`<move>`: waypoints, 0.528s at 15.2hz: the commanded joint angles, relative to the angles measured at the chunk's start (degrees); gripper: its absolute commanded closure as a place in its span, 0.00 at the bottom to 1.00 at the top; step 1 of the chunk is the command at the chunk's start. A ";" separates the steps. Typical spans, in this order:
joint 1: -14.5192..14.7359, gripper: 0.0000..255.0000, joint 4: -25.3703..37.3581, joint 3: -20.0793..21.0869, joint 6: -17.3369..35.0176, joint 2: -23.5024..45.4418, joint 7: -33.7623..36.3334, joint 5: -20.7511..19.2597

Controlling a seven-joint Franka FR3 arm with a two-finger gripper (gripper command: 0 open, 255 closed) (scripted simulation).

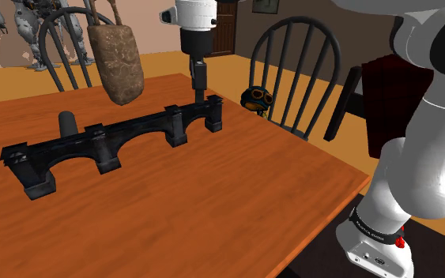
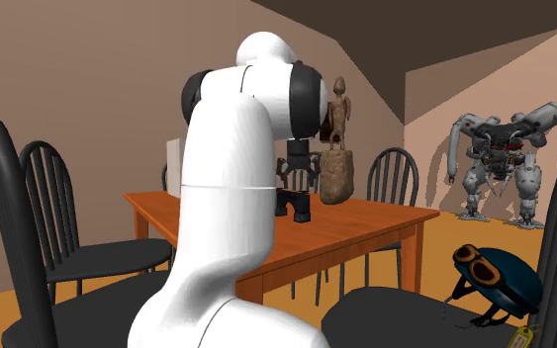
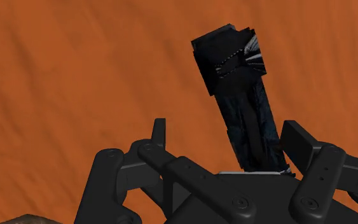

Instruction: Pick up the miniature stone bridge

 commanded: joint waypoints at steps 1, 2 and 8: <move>1.38 0.00 4.51 1.29 -0.80 3.56 -1.93 -0.62; 2.08 0.00 6.52 1.92 -1.30 5.01 -2.85 -0.92; 7.06 0.00 19.15 5.65 -5.05 13.71 -8.29 -3.34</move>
